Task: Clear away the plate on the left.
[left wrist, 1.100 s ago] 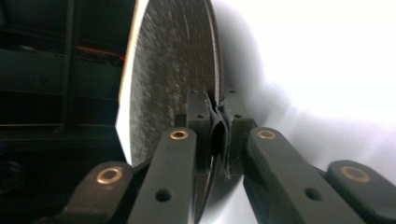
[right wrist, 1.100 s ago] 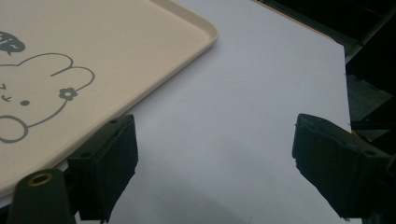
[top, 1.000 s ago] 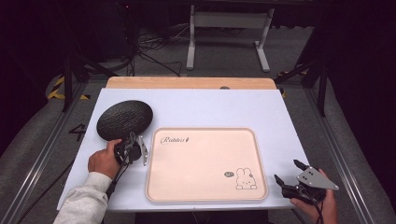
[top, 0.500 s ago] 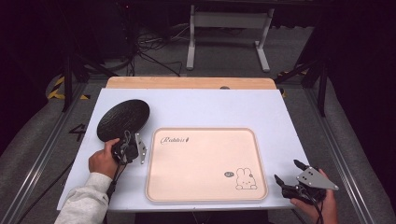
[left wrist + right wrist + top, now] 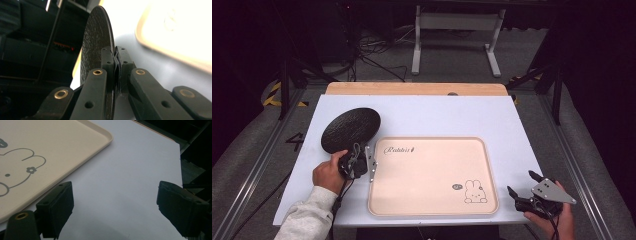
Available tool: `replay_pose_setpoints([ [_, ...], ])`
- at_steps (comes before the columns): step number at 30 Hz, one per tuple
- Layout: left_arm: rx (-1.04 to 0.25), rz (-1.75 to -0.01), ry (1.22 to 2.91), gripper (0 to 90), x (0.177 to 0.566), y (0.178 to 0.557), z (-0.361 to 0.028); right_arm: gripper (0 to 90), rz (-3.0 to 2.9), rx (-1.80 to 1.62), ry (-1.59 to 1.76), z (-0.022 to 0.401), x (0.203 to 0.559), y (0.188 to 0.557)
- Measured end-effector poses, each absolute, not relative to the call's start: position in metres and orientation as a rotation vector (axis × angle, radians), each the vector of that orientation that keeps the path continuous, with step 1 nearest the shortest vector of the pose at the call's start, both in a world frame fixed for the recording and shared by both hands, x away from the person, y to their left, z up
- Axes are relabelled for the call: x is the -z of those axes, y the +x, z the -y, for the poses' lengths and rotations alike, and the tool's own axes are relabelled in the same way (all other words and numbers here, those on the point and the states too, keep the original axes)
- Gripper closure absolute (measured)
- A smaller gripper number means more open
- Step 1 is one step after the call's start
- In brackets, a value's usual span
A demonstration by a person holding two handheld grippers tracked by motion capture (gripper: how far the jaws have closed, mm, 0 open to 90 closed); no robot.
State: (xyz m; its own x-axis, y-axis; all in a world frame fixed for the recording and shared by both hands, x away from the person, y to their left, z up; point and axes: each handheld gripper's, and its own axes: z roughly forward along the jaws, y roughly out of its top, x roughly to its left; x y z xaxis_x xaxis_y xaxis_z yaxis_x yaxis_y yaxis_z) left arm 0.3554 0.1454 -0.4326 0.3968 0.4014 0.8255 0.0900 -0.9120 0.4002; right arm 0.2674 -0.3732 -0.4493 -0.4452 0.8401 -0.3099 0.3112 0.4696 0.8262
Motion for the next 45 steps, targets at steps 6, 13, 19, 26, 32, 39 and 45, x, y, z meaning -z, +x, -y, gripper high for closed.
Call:
replay_pose_setpoints([
  [6, -1.522, -0.310, 2.310, 86.9, 0.418, 0.335, -0.123, 14.3, -1.980, -0.909, 0.950, 0.372, 0.449, 0.267],
  [13, -1.461, -0.174, 2.286, 86.6, 0.412, 0.317, -0.091, 14.3, -1.967, -0.911, 0.956, 0.374, 0.447, 0.266],
  [19, -1.421, -0.083, 2.283, 86.1, 0.412, 0.310, -0.069, 14.3, -1.967, -0.910, 0.952, 0.373, 0.448, 0.266],
  [26, -1.398, 0.045, 2.260, 85.2, 0.409, 0.294, -0.043, 14.4, -1.975, -0.911, 0.948, 0.372, 0.449, 0.267],
  [32, -1.354, 0.180, 2.281, 84.8, 0.413, 0.280, -0.018, 14.4, -1.986, -0.909, 0.952, 0.372, 0.449, 0.267],
  [39, -1.283, 0.270, 2.265, 84.1, 0.417, 0.268, 0.000, 14.5, -1.986, -0.907, 0.950, 0.372, 0.449, 0.267],
  [45, -1.223, 0.341, 2.270, 82.9, 0.425, 0.264, 0.009, 14.4, -1.988, -0.906, 0.950, 0.372, 0.450, 0.266],
])
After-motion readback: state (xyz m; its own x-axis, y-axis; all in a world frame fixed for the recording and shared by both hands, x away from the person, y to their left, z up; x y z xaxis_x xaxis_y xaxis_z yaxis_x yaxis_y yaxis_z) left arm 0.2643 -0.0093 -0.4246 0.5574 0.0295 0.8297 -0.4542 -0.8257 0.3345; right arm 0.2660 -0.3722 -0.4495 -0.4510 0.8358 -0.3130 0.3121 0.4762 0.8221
